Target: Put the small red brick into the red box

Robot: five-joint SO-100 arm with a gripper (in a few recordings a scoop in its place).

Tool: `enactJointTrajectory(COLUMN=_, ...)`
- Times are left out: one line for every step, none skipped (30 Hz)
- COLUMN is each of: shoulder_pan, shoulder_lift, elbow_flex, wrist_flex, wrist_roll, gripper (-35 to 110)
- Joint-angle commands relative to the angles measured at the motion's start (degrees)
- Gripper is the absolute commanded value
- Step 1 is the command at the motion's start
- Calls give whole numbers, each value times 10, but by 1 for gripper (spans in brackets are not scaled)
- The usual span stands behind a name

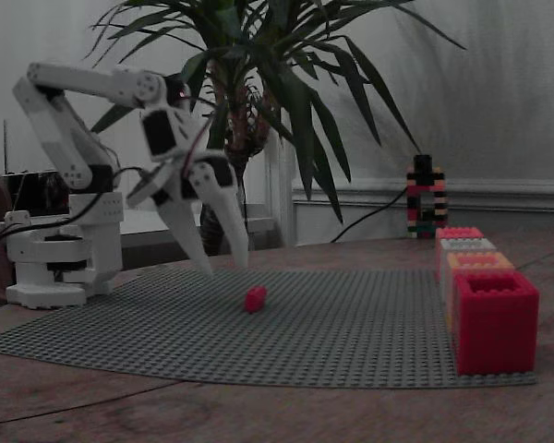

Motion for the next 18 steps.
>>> enactJointTrajectory(shoulder_pan=-6, shoulder_lift=-44, elbow_flex=-46, wrist_flex=-15, wrist_roll=-4, gripper=22)
enactJointTrajectory(shoulder_pan=-6, shoulder_lift=-54, elbow_flex=-47, wrist_flex=-19, wrist_roll=-4, gripper=22)
enactJointTrajectory(shoulder_pan=-6, shoulder_lift=-62, elbow_flex=-50, wrist_flex=-23, wrist_roll=-4, gripper=22)
enactJointTrajectory(shoulder_pan=-7, shoulder_lift=-68, elbow_flex=-51, wrist_flex=-27, wrist_roll=-4, gripper=22)
enactJointTrajectory(shoulder_pan=-7, shoulder_lift=-73, elbow_flex=-51, wrist_flex=-33, wrist_roll=-6, gripper=22)
enactJointTrajectory(shoulder_pan=-7, shoulder_lift=-77, elbow_flex=-51, wrist_flex=-40, wrist_roll=-7, gripper=22)
enactJointTrajectory(shoulder_pan=-8, shoulder_lift=-81, elbow_flex=-51, wrist_flex=-46, wrist_roll=-7, gripper=22)
enactJointTrajectory(shoulder_pan=-9, shoulder_lift=-83, elbow_flex=-51, wrist_flex=-51, wrist_roll=-7, gripper=22)
enactJointTrajectory(shoulder_pan=-11, shoulder_lift=-85, elbow_flex=-51, wrist_flex=-54, wrist_roll=-7, gripper=22)
enactJointTrajectory(shoulder_pan=-12, shoulder_lift=-87, elbow_flex=-51, wrist_flex=-58, wrist_roll=-7, gripper=22)
enactJointTrajectory(shoulder_pan=-15, shoulder_lift=-88, elbow_flex=-51, wrist_flex=-62, wrist_roll=-7, gripper=22)
enactJointTrajectory(shoulder_pan=-16, shoulder_lift=-88, elbow_flex=-51, wrist_flex=-68, wrist_roll=-6, gripper=22)
enactJointTrajectory(shoulder_pan=-17, shoulder_lift=-87, elbow_flex=-51, wrist_flex=-74, wrist_roll=-5, gripper=22)
enactJointTrajectory(shoulder_pan=-18, shoulder_lift=-87, elbow_flex=-51, wrist_flex=-79, wrist_roll=-5, gripper=22)
enactJointTrajectory(shoulder_pan=-18, shoulder_lift=-86, elbow_flex=-51, wrist_flex=-83, wrist_roll=-5, gripper=22)
enactJointTrajectory(shoulder_pan=-20, shoulder_lift=-86, elbow_flex=-51, wrist_flex=-87, wrist_roll=-6, gripper=22)
enactJointTrajectory(shoulder_pan=-22, shoulder_lift=-86, elbow_flex=-51, wrist_flex=-91, wrist_roll=-7, gripper=22)
enactJointTrajectory(shoulder_pan=-25, shoulder_lift=-87, elbow_flex=-52, wrist_flex=-91, wrist_roll=-7, gripper=22)
